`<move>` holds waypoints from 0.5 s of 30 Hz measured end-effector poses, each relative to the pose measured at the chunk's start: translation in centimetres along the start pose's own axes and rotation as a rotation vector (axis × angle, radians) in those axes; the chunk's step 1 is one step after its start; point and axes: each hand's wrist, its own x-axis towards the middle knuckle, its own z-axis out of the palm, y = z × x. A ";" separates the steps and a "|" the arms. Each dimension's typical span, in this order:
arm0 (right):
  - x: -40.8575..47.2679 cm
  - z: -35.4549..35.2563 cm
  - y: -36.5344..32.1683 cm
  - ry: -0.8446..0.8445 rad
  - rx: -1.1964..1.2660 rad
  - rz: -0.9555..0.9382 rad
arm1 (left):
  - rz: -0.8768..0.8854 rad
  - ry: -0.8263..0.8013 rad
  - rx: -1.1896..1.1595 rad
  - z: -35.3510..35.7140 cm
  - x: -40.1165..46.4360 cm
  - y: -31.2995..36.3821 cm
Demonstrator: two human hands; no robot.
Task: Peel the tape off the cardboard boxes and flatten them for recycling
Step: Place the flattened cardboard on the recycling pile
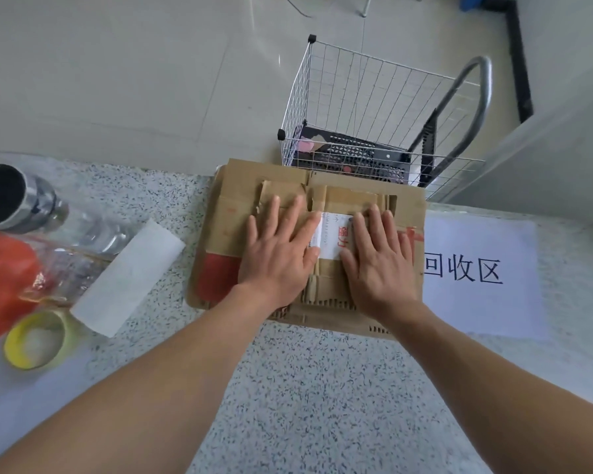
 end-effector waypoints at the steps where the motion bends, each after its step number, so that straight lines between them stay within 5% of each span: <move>1: 0.0 0.1 0.0 0.014 0.006 0.001 | 0.000 0.016 0.007 0.2 0.0 0.0; 15: 0.4 -0.9 0.5 0.024 0.139 -0.044 | -0.035 -0.050 0.013 -2.2 0.0 1.5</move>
